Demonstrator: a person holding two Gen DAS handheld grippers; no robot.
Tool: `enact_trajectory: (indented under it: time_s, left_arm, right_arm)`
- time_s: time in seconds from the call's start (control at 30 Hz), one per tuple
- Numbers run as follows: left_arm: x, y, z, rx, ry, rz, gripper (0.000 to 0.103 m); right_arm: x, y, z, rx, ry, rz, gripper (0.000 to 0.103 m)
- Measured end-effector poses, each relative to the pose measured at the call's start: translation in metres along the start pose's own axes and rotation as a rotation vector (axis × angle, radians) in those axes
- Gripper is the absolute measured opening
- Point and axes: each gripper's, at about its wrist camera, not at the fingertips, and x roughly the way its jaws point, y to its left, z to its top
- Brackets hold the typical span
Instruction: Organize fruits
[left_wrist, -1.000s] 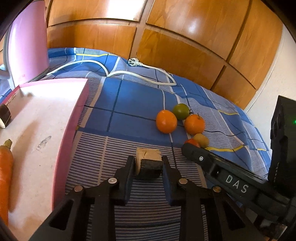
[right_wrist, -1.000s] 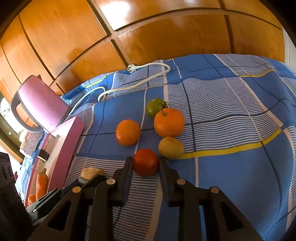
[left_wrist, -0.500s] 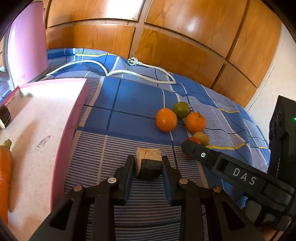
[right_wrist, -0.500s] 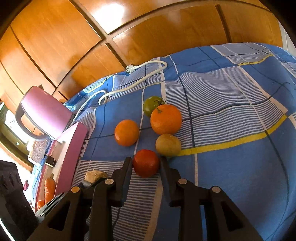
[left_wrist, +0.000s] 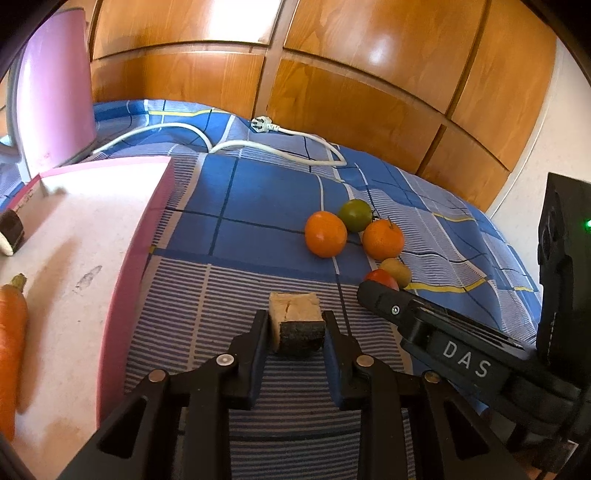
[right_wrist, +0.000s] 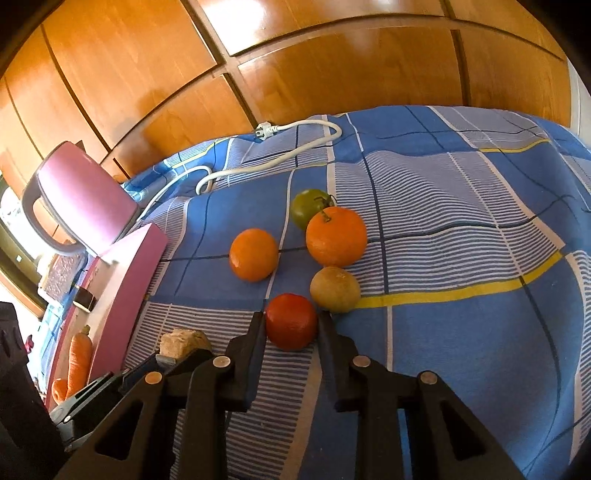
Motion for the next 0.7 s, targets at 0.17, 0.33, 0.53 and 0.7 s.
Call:
enact_trajectory:
  time_s: [0.17,0.33,0.53,0.7]
  left_arm:
    - [-0.009,-0.004,-0.004,0.023,-0.023,0.012,0.028]
    - [-0.02,-0.017,-0.011,0.095,-0.057,0.046,0.028]
    - [-0.03,-0.025,-0.02,0.148,-0.08,0.087,0.027]
    - [-0.044,-0.026,-0.027,0.151,-0.107,0.09,0.028]
  right_arm:
    - [-0.003,0.001,-0.001,-0.015,-0.005,-0.002,0.027]
    - [-0.008,0.003,-0.005,-0.03,-0.005,-0.005,0.027]
    - [-0.015,0.006,-0.013,-0.056,0.007,-0.022,0.027]
    - [-0.024,0.012,-0.018,-0.08,-0.004,-0.028,0.027]
